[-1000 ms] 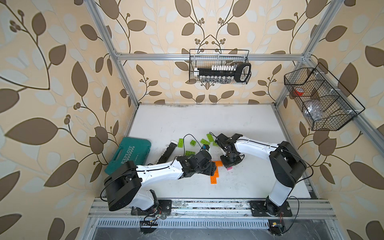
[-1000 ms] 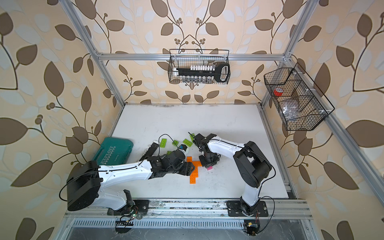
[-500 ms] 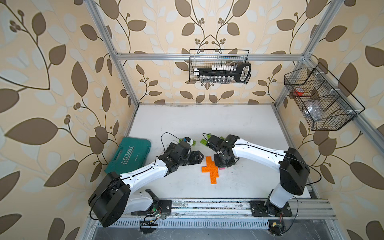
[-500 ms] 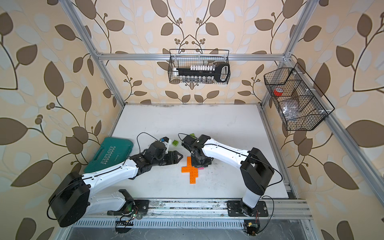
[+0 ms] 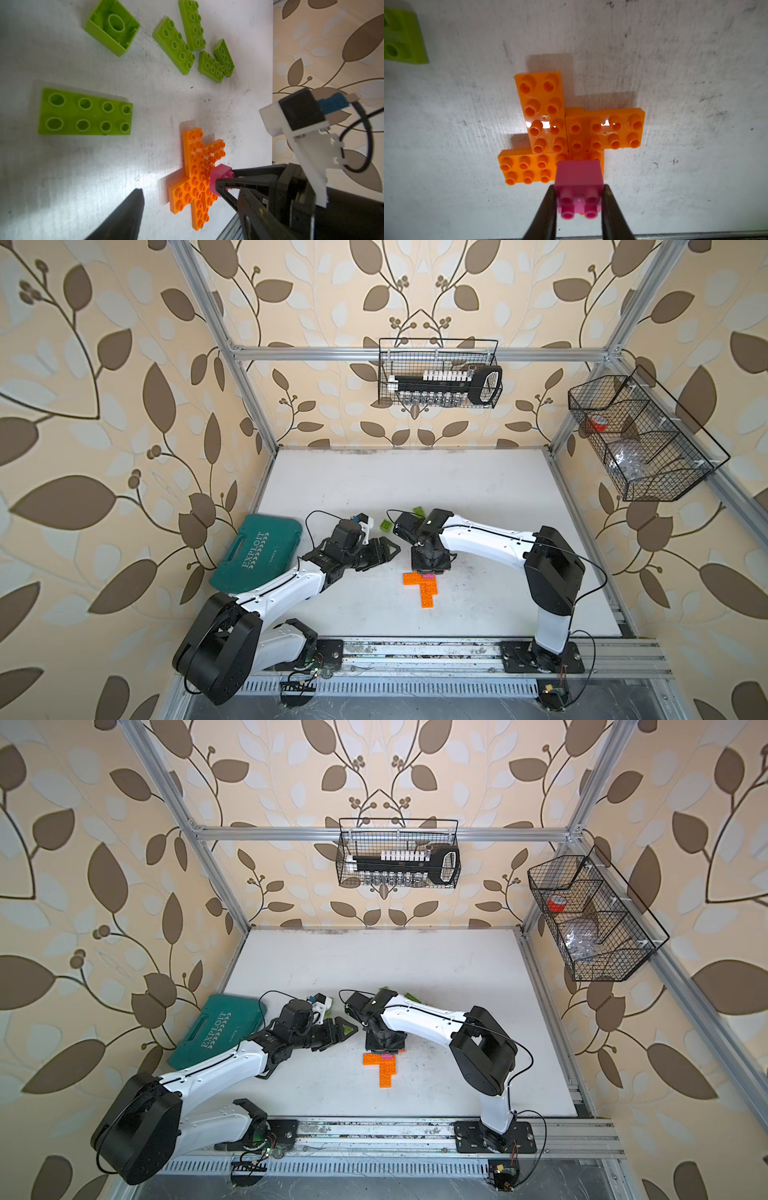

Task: Assemble a small pinwheel with lego
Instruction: Assemble the lego brick with the lego brick.

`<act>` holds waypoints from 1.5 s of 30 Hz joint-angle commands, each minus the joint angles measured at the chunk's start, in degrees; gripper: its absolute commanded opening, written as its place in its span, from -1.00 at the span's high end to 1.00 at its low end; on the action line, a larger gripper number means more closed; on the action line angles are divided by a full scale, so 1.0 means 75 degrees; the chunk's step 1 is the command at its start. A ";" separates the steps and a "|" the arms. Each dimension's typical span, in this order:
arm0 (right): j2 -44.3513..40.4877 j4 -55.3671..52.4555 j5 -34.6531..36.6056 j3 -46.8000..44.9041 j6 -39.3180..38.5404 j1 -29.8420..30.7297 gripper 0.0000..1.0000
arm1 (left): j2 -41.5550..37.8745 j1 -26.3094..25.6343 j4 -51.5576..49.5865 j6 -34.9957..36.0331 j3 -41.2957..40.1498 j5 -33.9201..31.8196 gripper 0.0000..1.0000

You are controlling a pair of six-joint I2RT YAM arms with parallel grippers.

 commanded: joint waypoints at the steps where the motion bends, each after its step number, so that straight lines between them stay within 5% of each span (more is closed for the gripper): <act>1: 0.0223 -0.0078 -0.0097 0.0269 0.0117 0.0003 0.88 | -0.0252 0.0076 0.0230 0.0022 -0.0098 0.0269 -0.47; 45: 0.1455 -0.0398 -0.0072 0.0121 0.0094 -0.0035 1.00 | -0.0321 0.0073 0.0001 0.0061 -0.0134 0.0117 -0.46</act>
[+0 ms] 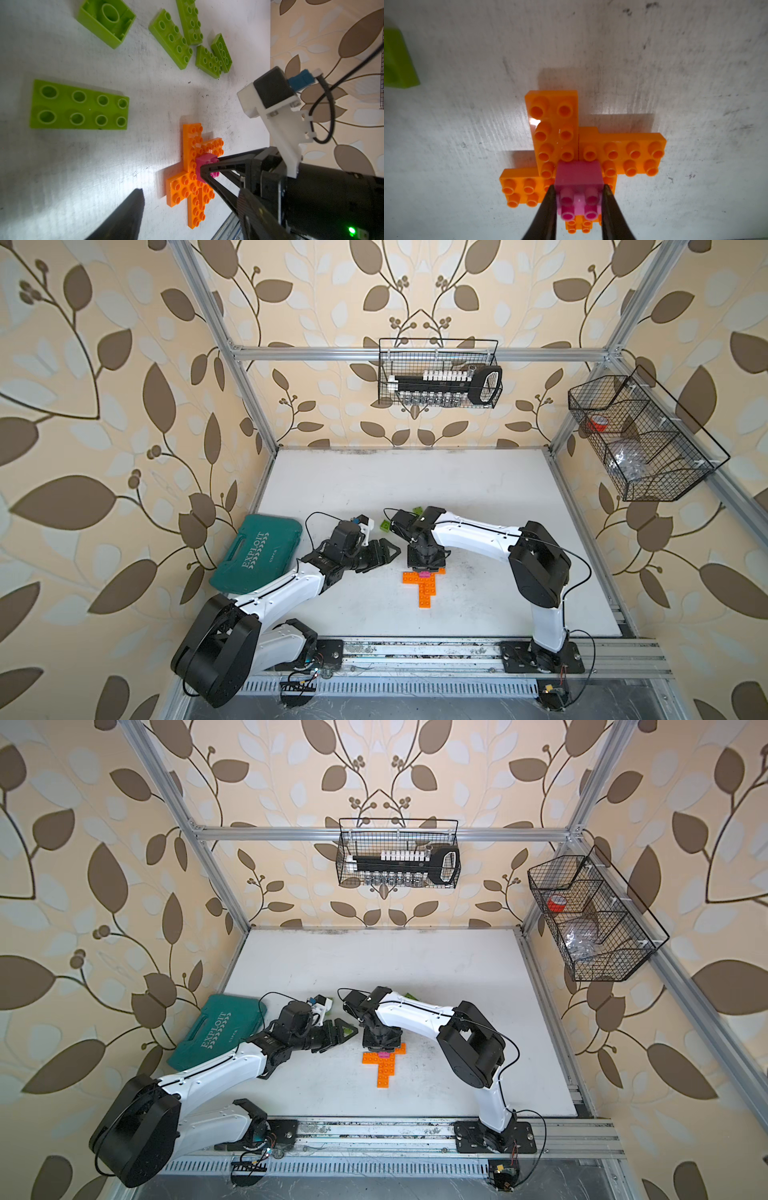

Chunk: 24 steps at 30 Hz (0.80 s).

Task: Assemble a small pinwheel with lego
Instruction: Assemble the lego brick with the lego brick, then pick up the lego brick from the center of the board.

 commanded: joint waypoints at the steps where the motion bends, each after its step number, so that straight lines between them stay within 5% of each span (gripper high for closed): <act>1: 0.0779 -0.0376 0.0097 -0.0331 0.0077 0.0118 1.00 | -0.0232 0.0080 -0.0023 0.0073 -0.0011 -0.0016 -0.46; 11: 0.0699 0.0012 -0.0269 -0.0359 -0.0106 0.0175 1.00 | -0.0467 0.0074 -0.0740 0.0230 0.0238 -0.0428 -0.46; 17: -0.0143 -0.0445 0.0270 0.0307 -0.1240 0.0080 1.00 | -0.0926 0.0073 -0.2312 0.0869 0.1164 -0.1415 -0.49; 24: -0.1503 -0.0884 0.0143 -0.0066 -0.3086 -0.1400 1.00 | -0.0027 0.0040 -0.2874 0.1391 0.2483 -0.1918 -0.52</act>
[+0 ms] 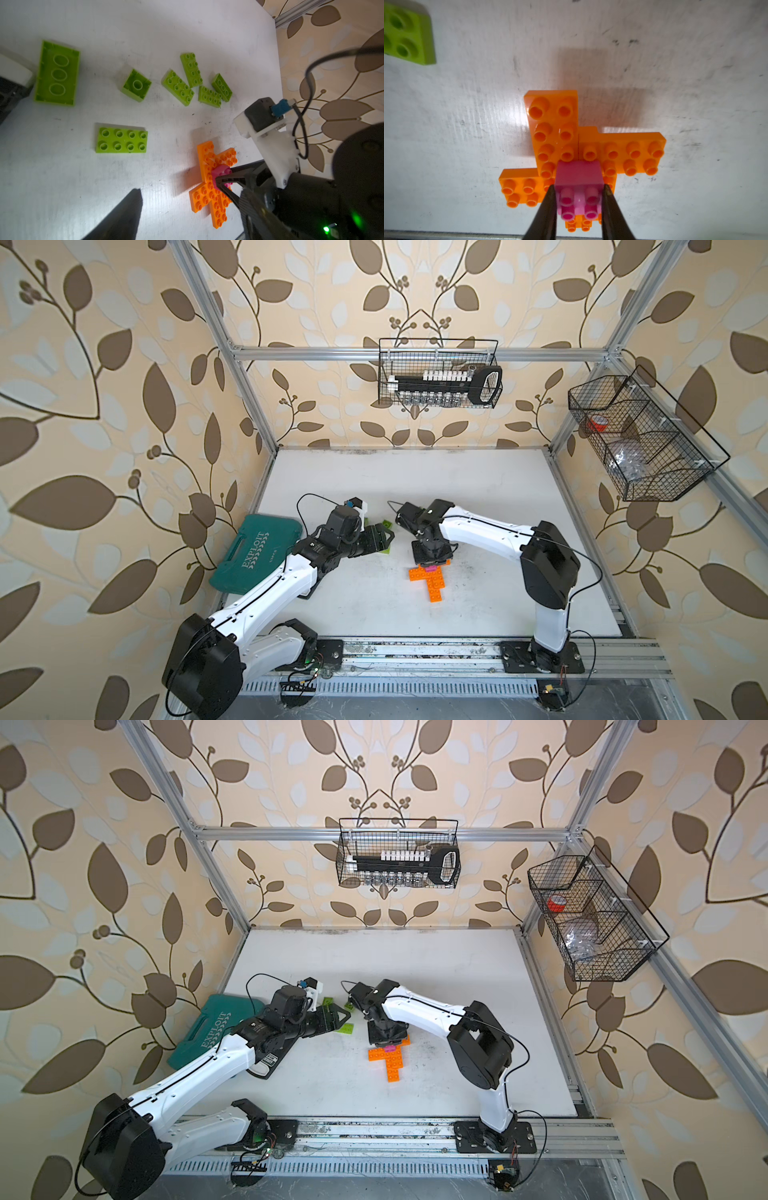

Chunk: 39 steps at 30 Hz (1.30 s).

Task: Assemble a small pinwheel with lego
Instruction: Pick up the lego brick from the center of the board, then place the lego brick at the center of the board.

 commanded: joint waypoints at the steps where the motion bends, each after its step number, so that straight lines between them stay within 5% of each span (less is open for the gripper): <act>1: -0.0834 -0.0444 -0.0077 -0.0217 -0.1353 -0.1071 1.00 | 0.0618 -0.0001 -0.0349 0.0453 0.0644 -0.0372 -0.52; 6: -0.0839 -0.0644 -0.0424 0.0065 -0.2399 -0.2740 1.00 | 0.1896 -0.0388 -0.0381 0.0736 0.1810 -0.0416 -0.51; 12: 0.0309 -0.0896 -0.0575 0.1302 -0.2882 -0.3845 1.00 | 0.3665 -0.0767 -0.0966 0.1209 0.3735 -0.0261 -0.52; 22: 0.2523 -0.1783 -0.0251 0.4158 -0.3233 -0.4456 0.94 | 0.5583 -0.0957 -0.1859 0.1825 0.6190 0.0040 -0.54; 39: 0.4610 -0.2516 -0.0345 0.6417 -0.3630 -0.4749 0.74 | 0.6509 -0.0964 -0.2139 0.2010 0.6962 -0.0019 -0.58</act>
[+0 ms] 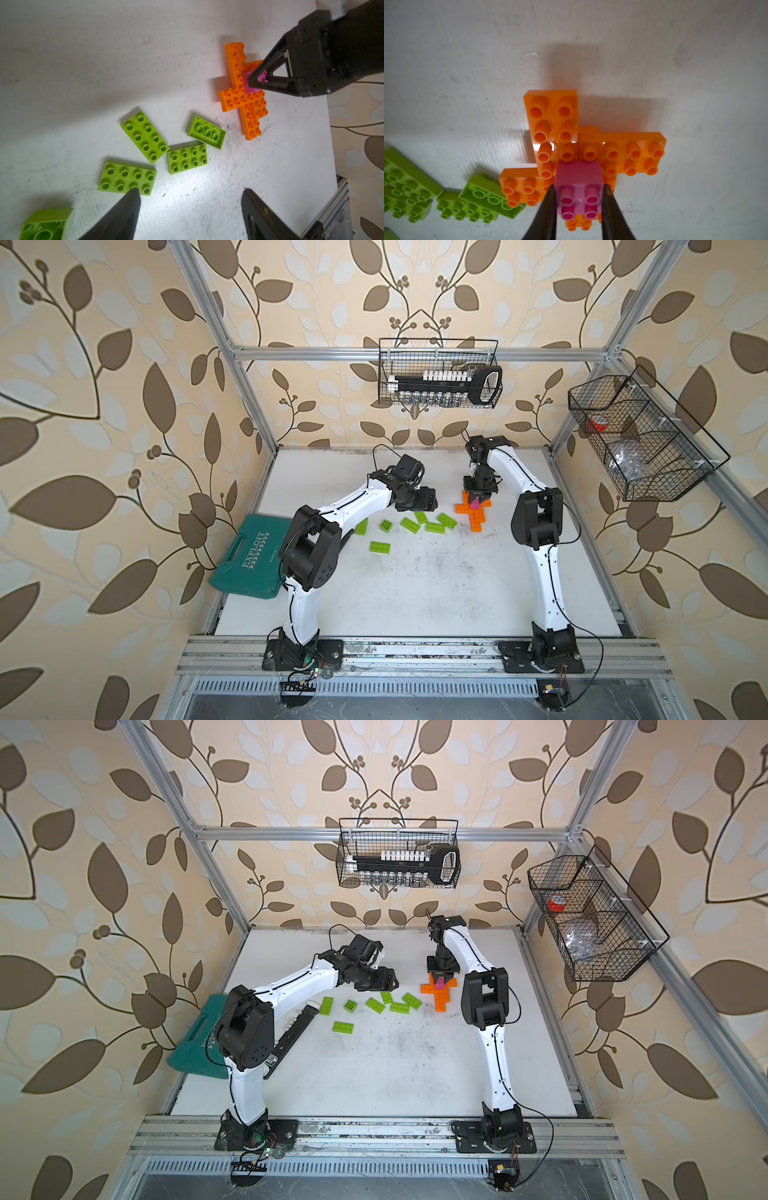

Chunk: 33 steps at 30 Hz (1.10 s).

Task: Assemble a small pinwheel with lego
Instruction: Place the lego brick at the center of the board.

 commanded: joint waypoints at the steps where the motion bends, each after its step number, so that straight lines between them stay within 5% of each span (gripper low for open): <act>1: 0.0289 -0.0335 -0.0075 0.0276 -0.0120 -0.0025 0.72 | 0.0027 -0.0084 -0.0151 0.0268 0.0295 0.0022 -0.58; 11: 0.0242 -0.0219 -0.0156 0.0189 -0.0126 -0.0045 0.06 | 0.0078 -0.0081 -0.0214 0.0179 0.0328 0.0003 -0.59; 23: -0.1109 0.0076 -0.0326 -0.0496 0.0041 -0.0041 -0.04 | -0.0725 -0.0083 -0.0406 0.0114 -0.0027 -0.0294 -0.59; 33: -0.3298 0.1706 -0.0667 -0.3327 0.0188 0.0496 -0.13 | -0.1839 -0.0075 -0.0722 0.0131 -0.1266 -0.1236 -0.58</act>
